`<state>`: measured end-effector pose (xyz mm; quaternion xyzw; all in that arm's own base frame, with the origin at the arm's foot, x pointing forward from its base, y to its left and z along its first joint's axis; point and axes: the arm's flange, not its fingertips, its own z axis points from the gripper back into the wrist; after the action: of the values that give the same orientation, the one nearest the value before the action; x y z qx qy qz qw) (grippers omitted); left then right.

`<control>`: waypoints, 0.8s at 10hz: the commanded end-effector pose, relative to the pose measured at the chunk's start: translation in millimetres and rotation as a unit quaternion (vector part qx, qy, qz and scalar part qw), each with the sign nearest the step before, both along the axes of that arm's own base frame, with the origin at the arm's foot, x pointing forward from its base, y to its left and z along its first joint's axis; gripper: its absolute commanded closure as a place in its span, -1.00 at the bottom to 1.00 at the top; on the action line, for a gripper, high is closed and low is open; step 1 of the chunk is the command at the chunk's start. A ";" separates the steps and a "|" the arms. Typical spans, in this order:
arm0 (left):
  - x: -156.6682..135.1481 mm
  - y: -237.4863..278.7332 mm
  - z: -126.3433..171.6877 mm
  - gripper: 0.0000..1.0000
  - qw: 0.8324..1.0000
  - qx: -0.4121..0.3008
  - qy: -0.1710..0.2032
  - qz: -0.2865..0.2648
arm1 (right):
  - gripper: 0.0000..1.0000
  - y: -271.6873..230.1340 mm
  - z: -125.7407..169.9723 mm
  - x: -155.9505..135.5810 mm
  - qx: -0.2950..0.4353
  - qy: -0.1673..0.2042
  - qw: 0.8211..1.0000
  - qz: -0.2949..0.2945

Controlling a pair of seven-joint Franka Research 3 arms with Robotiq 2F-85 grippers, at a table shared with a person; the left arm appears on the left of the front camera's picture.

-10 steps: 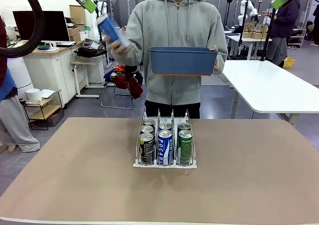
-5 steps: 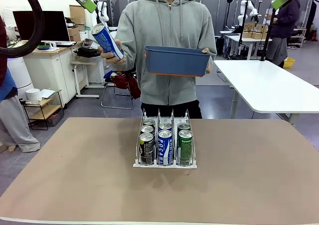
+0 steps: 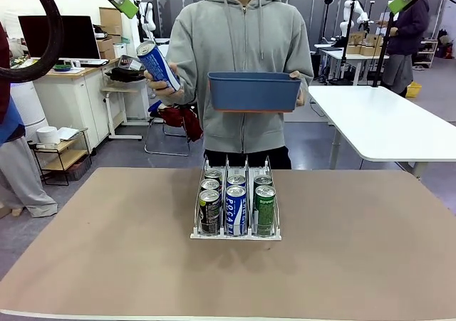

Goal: Fill the beverage cans into the dispenser.
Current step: Pick up the Ionic drink handed by the human.

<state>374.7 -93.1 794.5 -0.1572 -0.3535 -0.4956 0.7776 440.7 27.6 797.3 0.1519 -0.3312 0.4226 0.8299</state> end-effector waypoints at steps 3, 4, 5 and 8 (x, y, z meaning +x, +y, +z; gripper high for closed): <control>-2.3 1.9 0.0 -1.00 1.000 -0.005 0.006 0.000 | -1.00 0.2 -0.4 -1.4 0.004 0.005 1.000 -0.002; -2.3 1.9 0.0 -1.00 1.000 -0.005 0.006 0.000 | -1.00 0.2 -0.4 -1.4 0.004 0.005 1.000 -0.002; -2.3 1.9 0.0 -1.00 1.000 -0.005 0.006 0.000 | -1.00 0.2 -0.4 -1.4 0.004 0.005 1.000 -0.002; -2.3 1.9 0.0 -1.00 1.000 -0.005 0.006 0.000 | -1.00 0.2 -0.4 -1.4 0.004 0.005 1.000 -0.002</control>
<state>374.7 -93.1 794.5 -0.1572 -0.3534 -0.4956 0.7777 440.7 27.6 797.3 0.1519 -0.3312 0.4226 0.8299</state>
